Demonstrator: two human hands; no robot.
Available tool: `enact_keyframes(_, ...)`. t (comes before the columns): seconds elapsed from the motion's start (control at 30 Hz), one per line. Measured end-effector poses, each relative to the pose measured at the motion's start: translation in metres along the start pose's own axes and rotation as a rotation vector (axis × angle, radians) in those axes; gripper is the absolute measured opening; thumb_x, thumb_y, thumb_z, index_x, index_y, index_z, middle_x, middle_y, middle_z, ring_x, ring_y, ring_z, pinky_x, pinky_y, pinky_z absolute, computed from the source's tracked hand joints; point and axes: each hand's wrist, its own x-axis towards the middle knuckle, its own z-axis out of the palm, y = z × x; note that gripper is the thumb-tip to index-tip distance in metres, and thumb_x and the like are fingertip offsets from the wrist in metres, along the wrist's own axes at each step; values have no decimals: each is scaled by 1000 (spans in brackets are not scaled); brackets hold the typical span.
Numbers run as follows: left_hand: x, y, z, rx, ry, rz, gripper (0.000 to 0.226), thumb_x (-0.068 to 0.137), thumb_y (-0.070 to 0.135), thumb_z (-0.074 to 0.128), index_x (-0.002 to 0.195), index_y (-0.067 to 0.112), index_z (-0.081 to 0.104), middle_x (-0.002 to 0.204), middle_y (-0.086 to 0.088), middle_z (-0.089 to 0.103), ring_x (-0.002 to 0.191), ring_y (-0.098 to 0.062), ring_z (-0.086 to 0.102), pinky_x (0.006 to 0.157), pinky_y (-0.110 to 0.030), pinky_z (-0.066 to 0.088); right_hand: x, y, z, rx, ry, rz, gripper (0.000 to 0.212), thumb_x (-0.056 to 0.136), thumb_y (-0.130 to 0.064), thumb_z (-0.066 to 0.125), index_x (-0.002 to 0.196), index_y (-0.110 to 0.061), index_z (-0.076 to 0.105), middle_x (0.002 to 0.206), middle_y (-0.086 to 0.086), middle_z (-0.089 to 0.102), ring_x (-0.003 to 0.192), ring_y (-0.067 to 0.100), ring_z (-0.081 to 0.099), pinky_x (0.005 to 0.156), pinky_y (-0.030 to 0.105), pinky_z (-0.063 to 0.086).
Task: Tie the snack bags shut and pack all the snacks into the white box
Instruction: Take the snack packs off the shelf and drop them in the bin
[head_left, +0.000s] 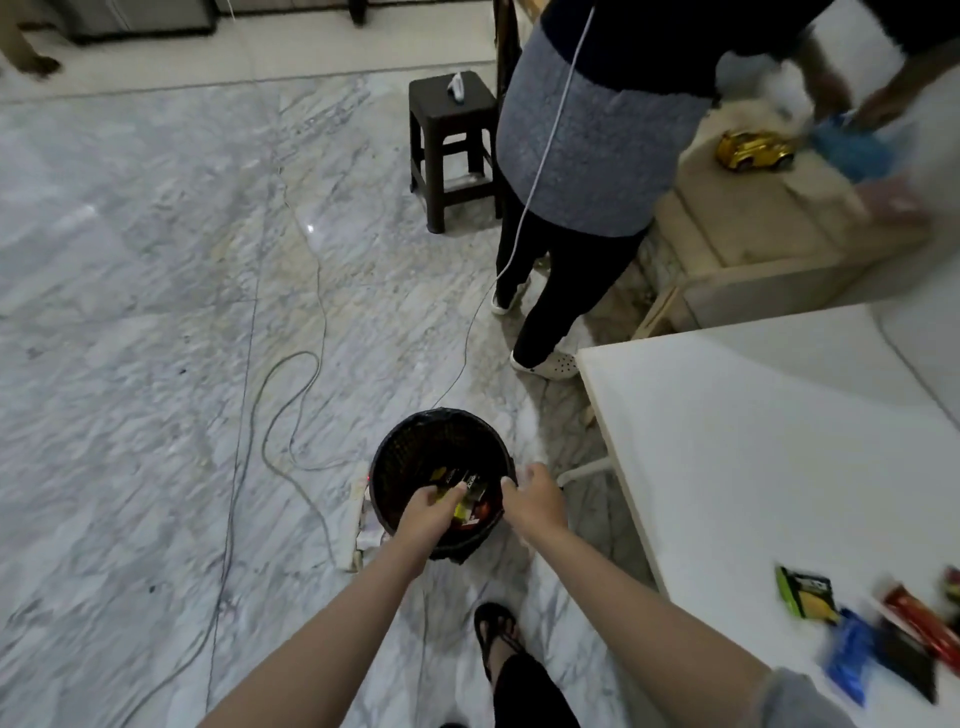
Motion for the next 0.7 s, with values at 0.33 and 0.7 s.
enact_keyframes(0.33, -96, -17, -9, 147, -176, 295, 79, 87, 50, 59, 146, 6, 29, 146, -10, 40, 129, -23, 45, 95, -28, 42, -133, 22, -15, 245, 251, -19, 52, 93, -32, 53, 140, -13, 37, 141, 10, 48, 122, 26, 52, 98, 34, 45)
enact_keyframes(0.7, -194, -26, 37, 286, -378, 474, 69, 88, 50, 57, 141, 11, 36, 130, -7, 50, 113, -21, 52, 79, -25, 42, -248, 77, -56, 607, 567, 30, 23, 94, -23, 53, 116, -15, 48, 100, 2, 62, 76, 10, 53, 63, 21, 40)
